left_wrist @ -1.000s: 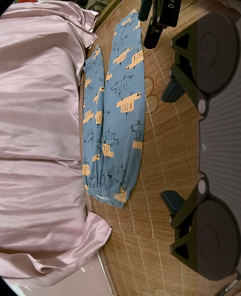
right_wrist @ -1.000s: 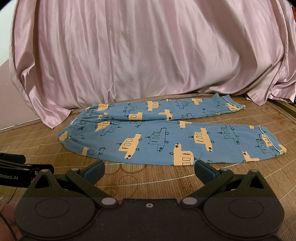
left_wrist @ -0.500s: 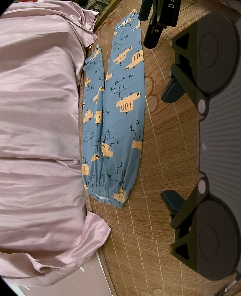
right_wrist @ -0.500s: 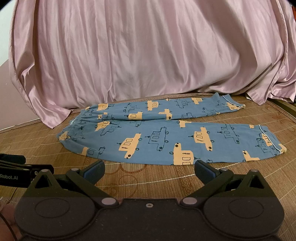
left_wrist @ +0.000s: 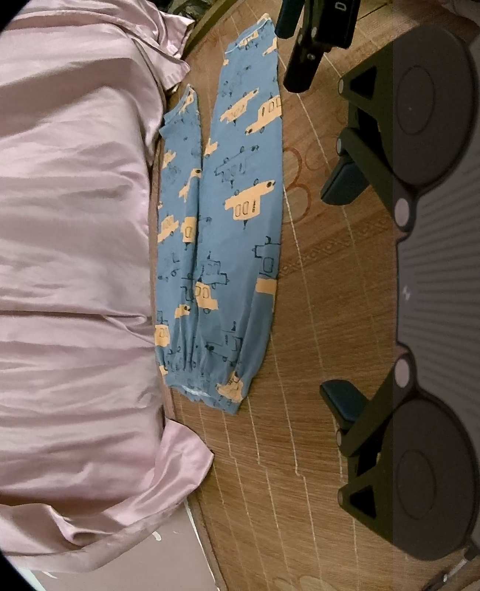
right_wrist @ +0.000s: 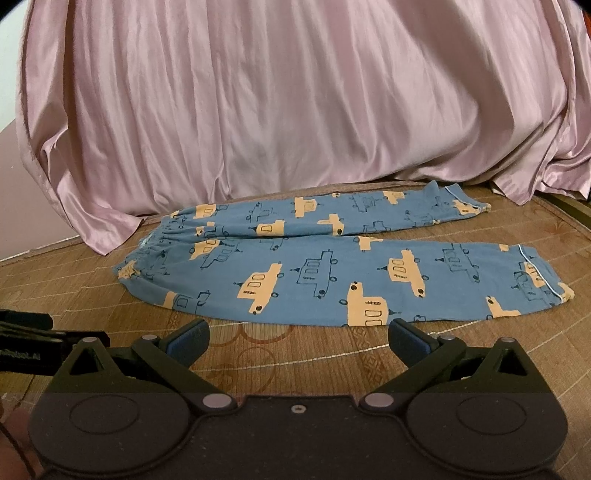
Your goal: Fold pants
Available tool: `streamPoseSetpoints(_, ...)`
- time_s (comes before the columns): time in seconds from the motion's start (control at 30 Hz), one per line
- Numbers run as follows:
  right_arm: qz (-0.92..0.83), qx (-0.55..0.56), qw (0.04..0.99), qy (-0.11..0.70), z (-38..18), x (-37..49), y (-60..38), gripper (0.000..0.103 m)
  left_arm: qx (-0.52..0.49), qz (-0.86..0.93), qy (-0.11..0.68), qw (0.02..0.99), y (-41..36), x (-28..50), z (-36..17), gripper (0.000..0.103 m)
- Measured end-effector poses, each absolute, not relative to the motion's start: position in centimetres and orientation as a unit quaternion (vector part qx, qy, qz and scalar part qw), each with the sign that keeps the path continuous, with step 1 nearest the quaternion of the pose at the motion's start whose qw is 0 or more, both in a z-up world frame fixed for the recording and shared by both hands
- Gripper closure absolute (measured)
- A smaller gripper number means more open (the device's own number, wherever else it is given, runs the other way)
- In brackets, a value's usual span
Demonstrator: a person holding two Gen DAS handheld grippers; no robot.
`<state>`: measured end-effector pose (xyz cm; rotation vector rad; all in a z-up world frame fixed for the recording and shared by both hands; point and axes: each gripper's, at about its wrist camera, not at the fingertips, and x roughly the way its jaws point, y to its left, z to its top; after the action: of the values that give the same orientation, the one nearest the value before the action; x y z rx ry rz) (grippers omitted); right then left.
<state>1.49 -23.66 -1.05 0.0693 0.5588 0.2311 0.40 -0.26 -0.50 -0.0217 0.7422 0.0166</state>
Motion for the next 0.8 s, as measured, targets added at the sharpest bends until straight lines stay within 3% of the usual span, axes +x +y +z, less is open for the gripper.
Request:
streamPoseSetpoints(0.27,0.139,0.088,0.942,0.291,1.6,1.9,-25.6,0.0,-0.031,0.031,0.405,0.913,-0.8,2.6,1.9,0.0)
streamPoseSetpoints(0.6,0.252,0.06,0.897,0.357,4.0,12.6,-29.3,0.0,0.034,0.031,0.409,0.911,-0.9,12.2,7.0,0.0)
streamPoseSetpoints(0.8,0.284,-0.111,0.891,0.337,2.8,23.8,-27.6,0.0,0.084,0.007,0.363,0.928,2.1,22.3,5.2,0.0)
